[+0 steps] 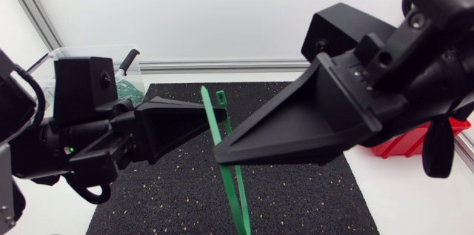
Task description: Take a green cable tie from the red box, thread the tail through the head to close it, then place it in the transparent bin on the left.
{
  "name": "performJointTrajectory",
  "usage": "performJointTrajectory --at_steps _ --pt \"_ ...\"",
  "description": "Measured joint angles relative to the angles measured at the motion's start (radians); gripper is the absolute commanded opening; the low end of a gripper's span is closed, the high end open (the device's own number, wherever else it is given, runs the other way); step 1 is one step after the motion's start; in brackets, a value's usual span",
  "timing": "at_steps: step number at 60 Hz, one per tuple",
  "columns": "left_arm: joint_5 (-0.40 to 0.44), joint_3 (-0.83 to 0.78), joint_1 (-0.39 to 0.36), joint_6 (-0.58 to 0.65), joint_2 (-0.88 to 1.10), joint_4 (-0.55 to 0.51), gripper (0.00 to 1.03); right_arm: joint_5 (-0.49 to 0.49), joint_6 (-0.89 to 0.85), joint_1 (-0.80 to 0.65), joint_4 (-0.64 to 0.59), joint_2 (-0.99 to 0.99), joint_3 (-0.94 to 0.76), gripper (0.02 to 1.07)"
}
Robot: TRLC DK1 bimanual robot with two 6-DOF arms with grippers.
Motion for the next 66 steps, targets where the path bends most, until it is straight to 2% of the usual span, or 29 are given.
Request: performJointTrajectory --at_steps 27,66 --pt "-0.032 -0.015 -0.003 0.005 0.009 0.022 0.04 -0.021 0.019 -0.053 -0.077 0.03 0.0 0.08" --pt "-0.095 -0.025 -0.048 0.031 -0.043 0.022 0.04 -0.027 0.019 -0.086 -0.078 0.052 -0.001 0.08"
